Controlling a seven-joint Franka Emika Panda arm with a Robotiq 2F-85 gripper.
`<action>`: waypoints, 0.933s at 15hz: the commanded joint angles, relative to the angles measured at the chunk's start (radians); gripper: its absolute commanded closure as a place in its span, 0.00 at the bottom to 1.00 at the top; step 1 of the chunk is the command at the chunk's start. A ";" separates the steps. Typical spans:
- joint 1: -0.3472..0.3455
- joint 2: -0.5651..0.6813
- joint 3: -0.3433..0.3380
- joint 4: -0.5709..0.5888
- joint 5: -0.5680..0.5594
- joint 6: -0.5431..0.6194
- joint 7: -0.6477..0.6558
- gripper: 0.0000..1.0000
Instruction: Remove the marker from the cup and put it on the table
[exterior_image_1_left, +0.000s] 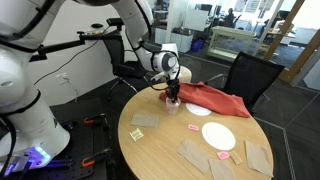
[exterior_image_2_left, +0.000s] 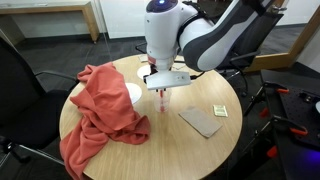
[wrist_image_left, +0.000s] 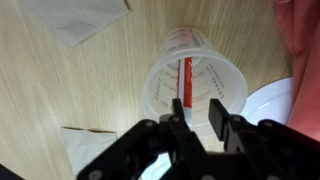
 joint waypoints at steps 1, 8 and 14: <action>0.012 0.005 -0.019 0.017 0.038 -0.040 -0.046 0.67; 0.009 0.016 -0.036 0.018 0.052 -0.046 -0.082 0.84; 0.019 -0.008 -0.038 -0.004 0.049 -0.040 -0.084 0.95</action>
